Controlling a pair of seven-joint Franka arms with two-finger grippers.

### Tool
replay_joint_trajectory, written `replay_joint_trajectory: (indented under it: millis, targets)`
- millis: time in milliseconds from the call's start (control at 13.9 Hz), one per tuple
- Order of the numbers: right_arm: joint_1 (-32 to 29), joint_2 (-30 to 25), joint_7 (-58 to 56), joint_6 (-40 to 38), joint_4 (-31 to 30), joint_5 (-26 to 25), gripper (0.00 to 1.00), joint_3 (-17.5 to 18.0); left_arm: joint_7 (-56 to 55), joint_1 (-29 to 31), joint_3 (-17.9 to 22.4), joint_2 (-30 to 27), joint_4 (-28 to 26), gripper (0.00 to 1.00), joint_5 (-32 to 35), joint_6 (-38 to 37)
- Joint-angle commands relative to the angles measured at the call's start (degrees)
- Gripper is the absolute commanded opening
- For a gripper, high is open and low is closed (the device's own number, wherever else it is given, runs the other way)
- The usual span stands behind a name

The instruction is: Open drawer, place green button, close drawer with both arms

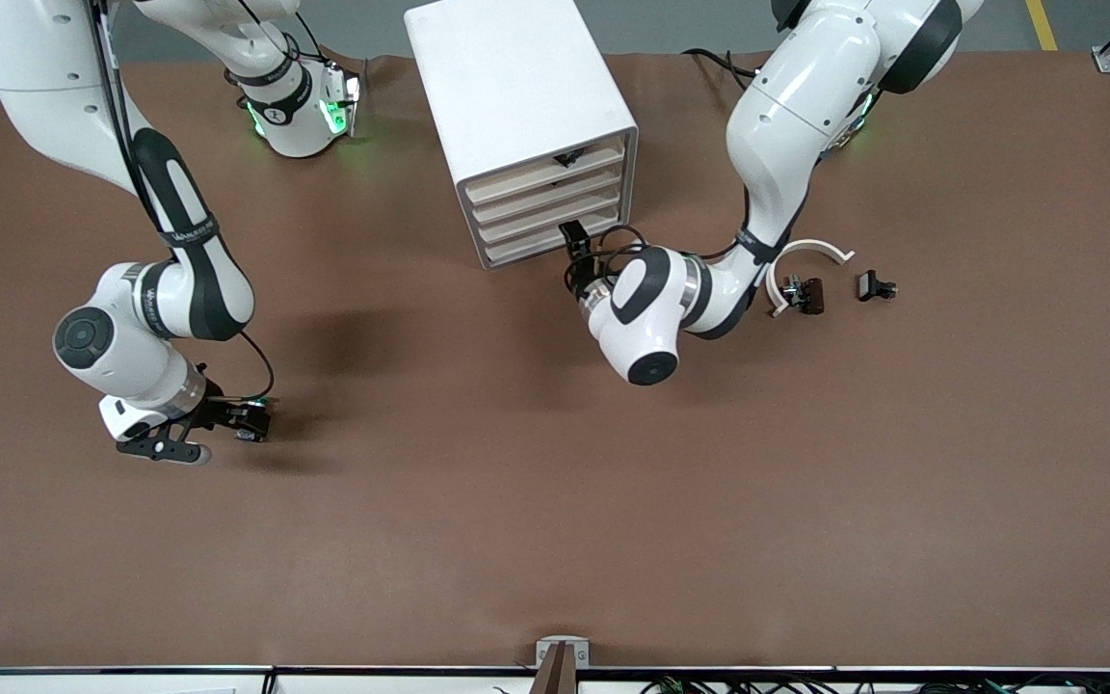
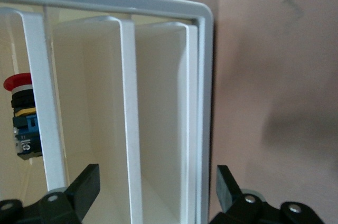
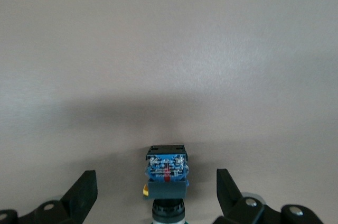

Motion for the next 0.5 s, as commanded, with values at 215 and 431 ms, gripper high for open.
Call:
replay_joint_trajectory:
  millis: [215,431]
  targets:
    - [0.53,2.5,2.04,1.04,0.5,0.49,1.0,-0.11,-1.94,-4.23,0.35,0.51,-0.12,0.81,-2.04,-1.49]
    - [0.53,3.82,1.95,1.66,1.2,0.49,1.0,-0.11,-2.03,-4.41,0.43,1.39,-0.12,0.34,-4.5,-1.05]
